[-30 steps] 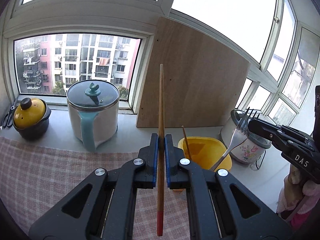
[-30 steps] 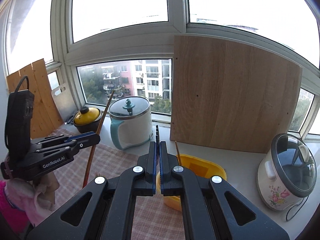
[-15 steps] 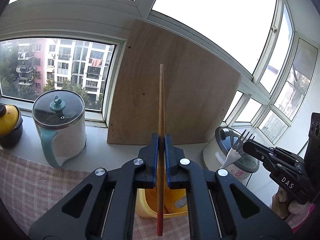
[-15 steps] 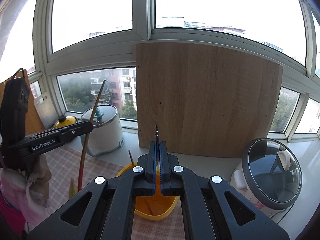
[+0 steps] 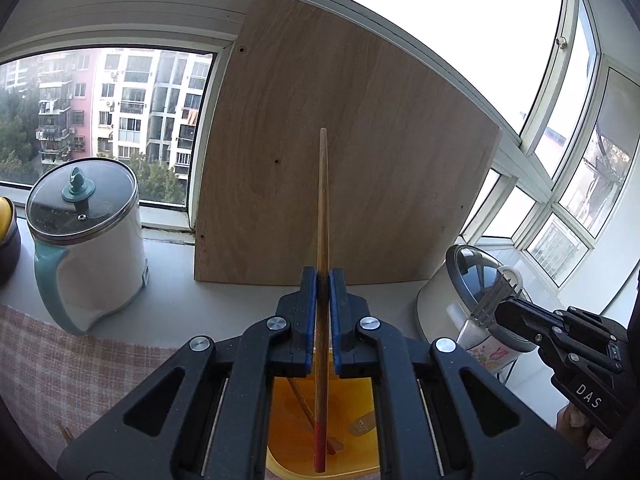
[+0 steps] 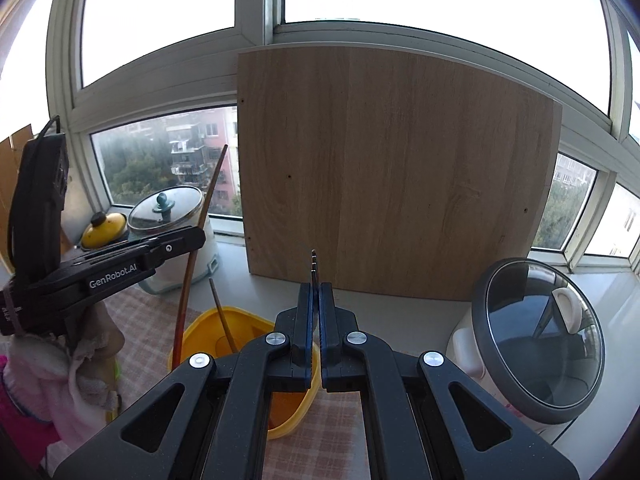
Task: Organize utensils
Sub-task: 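Carry the fork and chopstick with both tools over the yellow container, then open both tools to drop the fork and chopstick into the container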
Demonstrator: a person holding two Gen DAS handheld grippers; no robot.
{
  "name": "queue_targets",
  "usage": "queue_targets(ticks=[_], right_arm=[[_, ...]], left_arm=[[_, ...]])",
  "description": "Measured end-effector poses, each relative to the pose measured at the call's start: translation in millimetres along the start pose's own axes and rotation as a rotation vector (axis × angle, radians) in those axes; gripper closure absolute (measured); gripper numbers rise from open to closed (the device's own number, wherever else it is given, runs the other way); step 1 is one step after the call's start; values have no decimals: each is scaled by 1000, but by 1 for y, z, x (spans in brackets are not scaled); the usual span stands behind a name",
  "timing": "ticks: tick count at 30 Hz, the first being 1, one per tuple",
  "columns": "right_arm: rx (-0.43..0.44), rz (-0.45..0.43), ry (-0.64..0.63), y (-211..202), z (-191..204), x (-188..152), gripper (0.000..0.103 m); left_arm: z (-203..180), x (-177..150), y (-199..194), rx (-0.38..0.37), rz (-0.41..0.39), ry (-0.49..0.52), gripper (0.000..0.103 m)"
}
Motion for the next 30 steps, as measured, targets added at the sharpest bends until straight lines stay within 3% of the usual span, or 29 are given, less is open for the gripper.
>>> queue_targets(ticks=[25,26,28,29,30], right_arm=[[52,124,41,23,15,-44,98],[48,127,41,23,15,-44,98],[44,126,41,22,15,-45,96],[41,126,44,20,14,-44,92],[39,122,48,19,14,-44,88]], left_arm=[[2,-40,-14,-9,81,48,98],[2,-41,-16,-11,84,50,97],[1,-42,-19,-14,87,52,80],[1,-42,-22,-12,85,52,65],[1,-42,-26,-12,79,49,60]])
Point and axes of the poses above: each gripper's, at about its wrist camera, not at the fingertips, and y roughly the way its jaws point, z to its left, x to its top, the point moved 8 cm from there along y, roughly the way its jaws point, and after that the axes turned 12 degrees about -z, right-handed, at the moved point
